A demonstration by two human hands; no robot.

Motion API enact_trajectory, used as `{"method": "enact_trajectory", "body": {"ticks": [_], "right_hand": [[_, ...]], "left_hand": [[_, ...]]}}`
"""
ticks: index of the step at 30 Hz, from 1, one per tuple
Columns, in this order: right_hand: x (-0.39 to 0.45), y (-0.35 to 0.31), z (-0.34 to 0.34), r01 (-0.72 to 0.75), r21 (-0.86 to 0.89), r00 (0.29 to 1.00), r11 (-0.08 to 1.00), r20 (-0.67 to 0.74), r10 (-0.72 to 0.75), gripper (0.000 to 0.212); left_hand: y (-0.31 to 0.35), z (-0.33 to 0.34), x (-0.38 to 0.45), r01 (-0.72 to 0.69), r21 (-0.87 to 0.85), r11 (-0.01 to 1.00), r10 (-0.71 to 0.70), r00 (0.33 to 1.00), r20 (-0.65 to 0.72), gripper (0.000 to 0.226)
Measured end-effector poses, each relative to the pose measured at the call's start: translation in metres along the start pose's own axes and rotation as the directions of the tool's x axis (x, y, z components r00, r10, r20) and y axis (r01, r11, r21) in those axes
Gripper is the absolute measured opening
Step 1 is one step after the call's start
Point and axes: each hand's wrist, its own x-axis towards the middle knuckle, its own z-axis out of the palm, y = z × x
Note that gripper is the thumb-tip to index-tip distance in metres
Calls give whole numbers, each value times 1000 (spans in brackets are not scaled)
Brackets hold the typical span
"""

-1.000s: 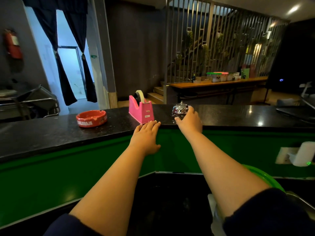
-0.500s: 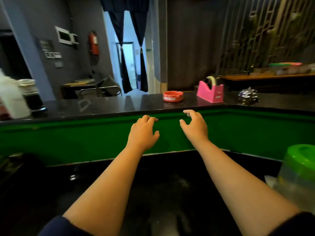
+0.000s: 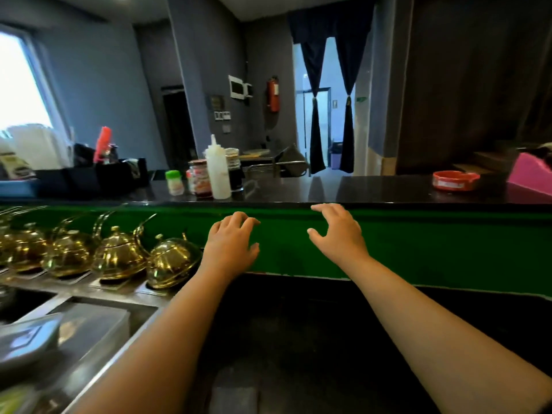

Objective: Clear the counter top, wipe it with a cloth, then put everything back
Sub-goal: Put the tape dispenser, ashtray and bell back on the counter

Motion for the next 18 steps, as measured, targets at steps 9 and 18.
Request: {"method": "enact_trajectory", "body": {"ticks": [9, 18], "right_hand": [[79, -78, 83, 200, 4, 975, 980, 97, -199, 53], [130, -145, 182, 233, 21, 963, 972, 137, -233, 52]], "left_hand": [[-127, -13, 11, 176, 106, 979, -170, 983, -67, 50], [-244, 2, 48, 255, 96, 962, -247, 965, -86, 51]]}}
